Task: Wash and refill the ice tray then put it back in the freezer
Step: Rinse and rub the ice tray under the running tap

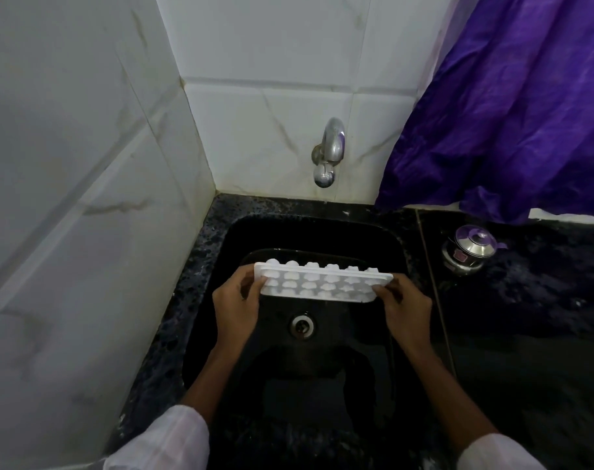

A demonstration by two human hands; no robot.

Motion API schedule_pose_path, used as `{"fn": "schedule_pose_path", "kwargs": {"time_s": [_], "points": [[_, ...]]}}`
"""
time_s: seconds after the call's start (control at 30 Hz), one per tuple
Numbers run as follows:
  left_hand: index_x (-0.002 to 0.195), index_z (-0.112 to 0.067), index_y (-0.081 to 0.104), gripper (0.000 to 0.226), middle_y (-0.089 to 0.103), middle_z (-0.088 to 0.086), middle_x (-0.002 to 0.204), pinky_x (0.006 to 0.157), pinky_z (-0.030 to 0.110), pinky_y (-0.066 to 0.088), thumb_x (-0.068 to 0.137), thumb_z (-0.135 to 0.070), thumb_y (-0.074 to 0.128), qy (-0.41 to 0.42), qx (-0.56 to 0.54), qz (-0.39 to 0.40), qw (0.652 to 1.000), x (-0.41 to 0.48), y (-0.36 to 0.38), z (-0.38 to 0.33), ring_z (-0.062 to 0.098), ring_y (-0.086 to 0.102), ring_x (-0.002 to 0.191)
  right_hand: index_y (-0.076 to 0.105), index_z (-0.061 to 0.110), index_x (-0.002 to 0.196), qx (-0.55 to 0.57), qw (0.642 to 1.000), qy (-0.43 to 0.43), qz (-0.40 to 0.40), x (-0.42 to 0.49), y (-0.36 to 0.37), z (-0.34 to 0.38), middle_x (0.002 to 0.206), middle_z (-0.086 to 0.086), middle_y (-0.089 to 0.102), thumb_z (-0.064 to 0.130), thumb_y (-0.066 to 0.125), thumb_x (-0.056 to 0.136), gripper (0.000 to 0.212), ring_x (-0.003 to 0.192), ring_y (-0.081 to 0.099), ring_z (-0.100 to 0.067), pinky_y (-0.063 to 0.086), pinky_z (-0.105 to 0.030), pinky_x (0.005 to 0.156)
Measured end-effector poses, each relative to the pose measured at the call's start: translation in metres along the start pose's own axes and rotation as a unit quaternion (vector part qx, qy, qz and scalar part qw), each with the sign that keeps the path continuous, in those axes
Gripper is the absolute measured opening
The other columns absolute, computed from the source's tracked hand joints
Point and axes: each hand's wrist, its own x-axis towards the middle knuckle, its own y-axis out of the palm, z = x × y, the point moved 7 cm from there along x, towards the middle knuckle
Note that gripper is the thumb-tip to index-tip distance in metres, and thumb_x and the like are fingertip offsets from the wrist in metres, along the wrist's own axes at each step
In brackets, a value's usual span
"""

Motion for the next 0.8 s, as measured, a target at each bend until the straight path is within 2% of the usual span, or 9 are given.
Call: {"fn": "schedule_pose_path", "kwargs": {"time_s": [0.1, 0.2, 0.33, 0.43, 0.5, 0.7, 0.8], "points": [[0.106, -0.019, 0.072, 0.018, 0.073, -0.014, 0.092, 0.076, 0.025, 0.058, 0.088, -0.016, 0.072, -0.039, -0.007, 0.034, 0.999, -0.003, 0.012, 0.013, -0.002, 0.069, 0.084, 0.068, 0.014, 0.103, 0.036, 0.995, 0.090, -0.037, -0.012, -0.009, -0.016, 0.086, 0.014, 0.068, 0.016, 0.072, 0.087, 0.016, 0.081, 0.064, 0.005, 0.048, -0.007, 0.071], [0.106, -0.019, 0.070, 0.019, 0.072, -0.014, 0.092, 0.070, 0.016, 0.055, 0.087, -0.016, 0.072, -0.063, -0.048, 0.045, 0.996, -0.014, 0.030, 0.005, -0.003, 0.068, 0.083, 0.066, 0.017, 0.111, 0.056, 0.984, 0.142, -0.092, -0.031, -0.032, -0.029, 0.092, 0.009, 0.070, 0.022, 0.070, 0.089, 0.023, 0.087, 0.066, -0.002, 0.053, -0.022, 0.074], [0.100, -0.021, 0.070, 0.015, 0.074, -0.010, 0.088, 0.067, 0.014, 0.054, 0.087, -0.016, 0.073, -0.111, -0.112, 0.078, 0.984, -0.032, 0.076, -0.015, 0.001, 0.070, 0.080, 0.063, 0.023, 0.114, 0.074, 0.966, 0.189, -0.162, -0.047, -0.080, -0.047, 0.095, 0.010, 0.071, 0.030, 0.068, 0.090, 0.026, 0.087, 0.066, -0.001, 0.052, -0.023, 0.074], [0.103, -0.022, 0.070, 0.016, 0.076, -0.007, 0.086, 0.063, 0.018, 0.055, 0.087, -0.021, 0.073, -0.141, -0.140, 0.115, 0.973, -0.054, 0.114, -0.032, 0.003, 0.072, 0.078, 0.063, 0.022, 0.115, 0.056, 0.957, 0.200, -0.202, -0.049, -0.124, -0.062, 0.093, 0.009, 0.071, 0.031, 0.068, 0.090, 0.027, 0.084, 0.065, 0.003, 0.049, -0.018, 0.071], [0.104, -0.023, 0.070, 0.015, 0.076, -0.006, 0.084, 0.065, 0.019, 0.057, 0.089, -0.022, 0.071, -0.153, -0.146, 0.135, 0.968, -0.069, 0.138, -0.045, 0.003, 0.072, 0.077, 0.063, 0.021, 0.116, 0.042, 0.954, 0.206, -0.212, -0.046, -0.154, -0.075, 0.091, 0.008, 0.071, 0.027, 0.068, 0.091, 0.027, 0.083, 0.064, 0.003, 0.049, -0.019, 0.073], [0.117, -0.023, 0.069, 0.029, 0.076, -0.008, 0.089, 0.068, 0.007, 0.051, 0.092, -0.011, 0.062, -0.186, -0.122, 0.179, 0.958, -0.109, 0.212, -0.072, -0.005, 0.069, 0.082, 0.069, 0.015, 0.113, -0.018, 0.955, 0.224, -0.195, -0.028, -0.224, -0.124, 0.094, 0.001, 0.072, 0.018, 0.066, 0.091, 0.023, 0.084, 0.065, -0.007, 0.054, -0.033, 0.088], [0.121, -0.019, 0.068, 0.032, 0.074, -0.008, 0.092, 0.066, 0.002, 0.047, 0.094, -0.006, 0.059, -0.203, -0.107, 0.188, 0.955, -0.123, 0.243, -0.085, -0.015, 0.065, 0.079, 0.069, 0.012, 0.116, -0.044, 0.956, 0.228, -0.177, -0.020, -0.249, -0.150, 0.100, -0.006, 0.073, 0.016, 0.065, 0.092, 0.025, 0.088, 0.065, -0.013, 0.050, -0.029, 0.087]]}}
